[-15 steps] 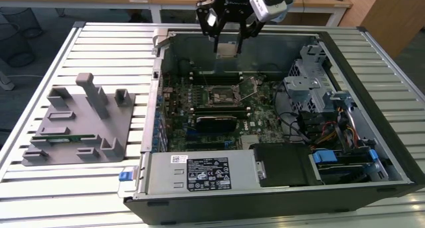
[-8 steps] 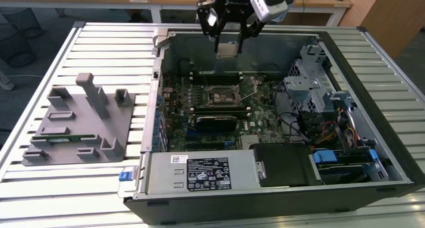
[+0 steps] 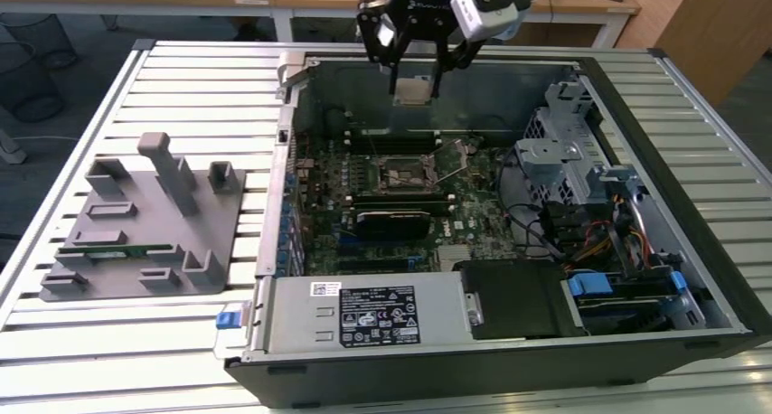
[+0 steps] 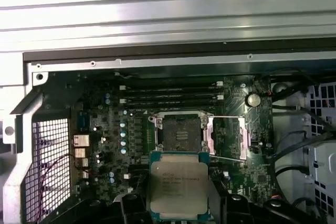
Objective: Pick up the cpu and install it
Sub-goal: 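Place the cpu into insertion slot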
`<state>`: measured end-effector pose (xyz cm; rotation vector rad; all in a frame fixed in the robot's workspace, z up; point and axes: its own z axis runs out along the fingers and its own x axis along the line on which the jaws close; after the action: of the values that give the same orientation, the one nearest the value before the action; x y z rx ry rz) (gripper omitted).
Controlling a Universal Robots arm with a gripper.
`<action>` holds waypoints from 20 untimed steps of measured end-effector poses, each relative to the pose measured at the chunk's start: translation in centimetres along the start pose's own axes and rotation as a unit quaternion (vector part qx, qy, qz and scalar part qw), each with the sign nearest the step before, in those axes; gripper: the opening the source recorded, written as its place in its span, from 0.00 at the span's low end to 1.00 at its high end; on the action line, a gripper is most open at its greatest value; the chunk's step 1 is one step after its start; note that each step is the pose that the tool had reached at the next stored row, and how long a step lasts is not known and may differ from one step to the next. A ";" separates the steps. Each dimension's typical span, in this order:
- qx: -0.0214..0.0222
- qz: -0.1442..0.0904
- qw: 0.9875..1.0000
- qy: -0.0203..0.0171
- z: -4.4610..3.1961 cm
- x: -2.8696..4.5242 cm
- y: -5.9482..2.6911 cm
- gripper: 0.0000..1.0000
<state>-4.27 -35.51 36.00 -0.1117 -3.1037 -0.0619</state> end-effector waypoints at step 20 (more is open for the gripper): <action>-0.003 0.086 0.996 -0.003 0.12 0.00 0.00 0.53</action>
<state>-4.27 -35.51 35.89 -0.3791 -3.0860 -0.0665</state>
